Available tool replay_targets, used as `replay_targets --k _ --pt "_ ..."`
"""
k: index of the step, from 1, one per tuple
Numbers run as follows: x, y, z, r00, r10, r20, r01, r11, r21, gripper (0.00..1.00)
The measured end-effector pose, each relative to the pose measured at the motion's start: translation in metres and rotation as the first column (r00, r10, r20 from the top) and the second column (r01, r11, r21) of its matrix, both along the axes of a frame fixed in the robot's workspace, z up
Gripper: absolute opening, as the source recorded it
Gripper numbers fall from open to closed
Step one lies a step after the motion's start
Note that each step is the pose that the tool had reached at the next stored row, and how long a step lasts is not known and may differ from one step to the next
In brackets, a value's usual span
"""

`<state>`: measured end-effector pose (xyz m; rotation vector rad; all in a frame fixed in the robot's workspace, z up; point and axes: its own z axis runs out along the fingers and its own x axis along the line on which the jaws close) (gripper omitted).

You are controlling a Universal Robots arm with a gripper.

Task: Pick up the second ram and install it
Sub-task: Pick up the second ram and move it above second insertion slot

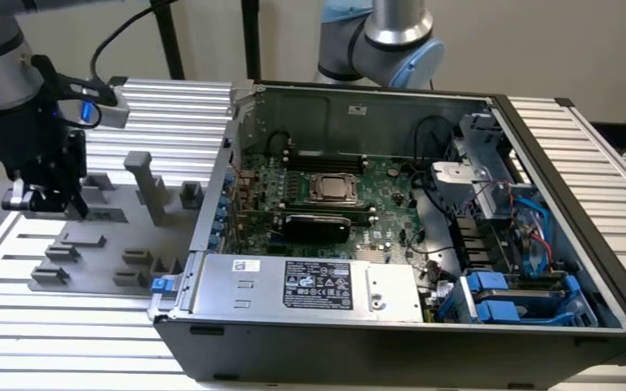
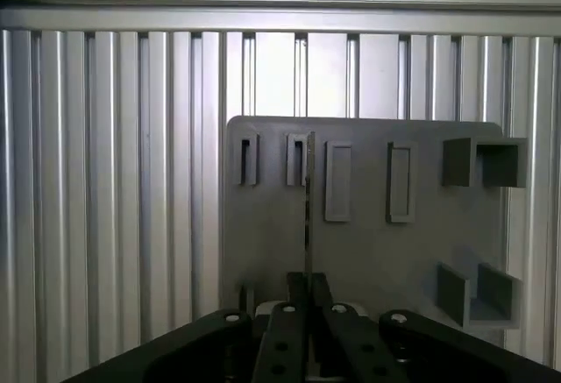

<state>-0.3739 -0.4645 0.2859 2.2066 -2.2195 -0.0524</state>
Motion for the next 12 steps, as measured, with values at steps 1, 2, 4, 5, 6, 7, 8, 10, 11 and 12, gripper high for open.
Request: replay_targets --k 1,2,4,5,6,7,8,10,11,12 --pt "0.0 0.0 0.0047 1.0 0.0 -0.0003 0.0 1.0 -0.0001 0.0" --pt "0.001 0.0 0.0093 1.0 0.001 0.0 -0.001 1.0 0.0 0.0" --pt "0.002 0.0 0.0183 1.0 0.004 -0.0001 -0.004 1.0 0.0001 0.0" --pt "0.002 0.0 0.0228 1.0 0.005 0.0 -0.005 1.0 0.0003 0.0" --pt "0.003 0.0 0.0272 1.0 0.006 0.0 -0.006 1.0 0.0005 0.0" --pt "0.004 0.0 0.0317 1.0 0.006 -0.0001 -0.006 1.0 0.0006 0.0" --pt "0.005 0.0 0.0363 1.0 0.008 0.0 -0.008 1.0 0.001 0.0" --pt "0.008 0.0 0.0454 1.0 0.009 -0.0001 -0.009 1.0 0.0018 0.0" --pt "0.01 0.0 0.0494 1.0 0.01 -0.0001 -0.01 0.9999 0.0027 0.0" --pt "0.013 0.0 0.0533 0.9999 0.011 0.0 -0.011 0.9999 0.0038 0.0"
